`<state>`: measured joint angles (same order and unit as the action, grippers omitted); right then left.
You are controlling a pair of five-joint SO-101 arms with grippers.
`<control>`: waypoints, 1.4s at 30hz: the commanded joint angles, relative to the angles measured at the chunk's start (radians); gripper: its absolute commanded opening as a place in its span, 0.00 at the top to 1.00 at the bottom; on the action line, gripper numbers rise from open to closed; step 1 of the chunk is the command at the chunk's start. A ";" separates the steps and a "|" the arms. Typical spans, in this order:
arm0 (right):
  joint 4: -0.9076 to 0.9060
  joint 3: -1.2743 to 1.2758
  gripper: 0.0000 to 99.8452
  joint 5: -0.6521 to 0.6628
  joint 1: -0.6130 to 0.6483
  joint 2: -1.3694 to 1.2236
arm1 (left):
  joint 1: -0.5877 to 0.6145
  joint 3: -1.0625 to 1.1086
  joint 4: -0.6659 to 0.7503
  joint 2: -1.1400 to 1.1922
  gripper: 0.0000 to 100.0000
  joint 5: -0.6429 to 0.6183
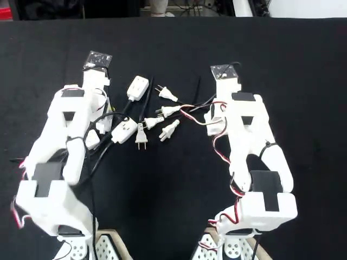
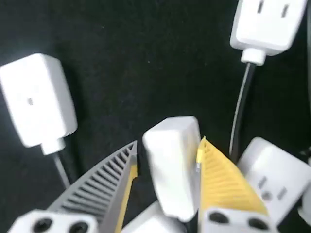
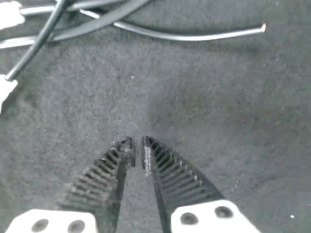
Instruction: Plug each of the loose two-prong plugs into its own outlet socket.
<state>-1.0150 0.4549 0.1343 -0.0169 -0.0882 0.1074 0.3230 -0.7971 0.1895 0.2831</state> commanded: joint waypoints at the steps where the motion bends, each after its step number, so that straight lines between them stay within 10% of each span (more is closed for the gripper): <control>1: 0.018 -0.031 0.96 -0.003 -0.017 0.012 | -0.018 -0.094 0.009 0.081 0.80 -0.008; 19: 0.023 -0.030 0.96 -0.003 -0.017 0.012 | -0.036 -0.317 -0.450 0.074 0.97 -0.002; 32: 0.020 -0.028 0.96 -0.003 -0.017 0.012 | -0.303 -0.323 -0.930 -0.568 0.97 0.160; 36: 0.017 -0.028 0.96 -0.003 -0.018 0.012 | -0.423 -0.101 -0.907 -0.609 0.96 0.166; 42: 0.017 -0.028 0.96 -0.003 -0.018 0.012 | -0.522 0.363 -0.517 -0.582 0.96 0.166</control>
<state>-1.0058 0.4549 0.1343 -0.0169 -0.0882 -0.3621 0.4948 -1.4983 -0.3828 0.4411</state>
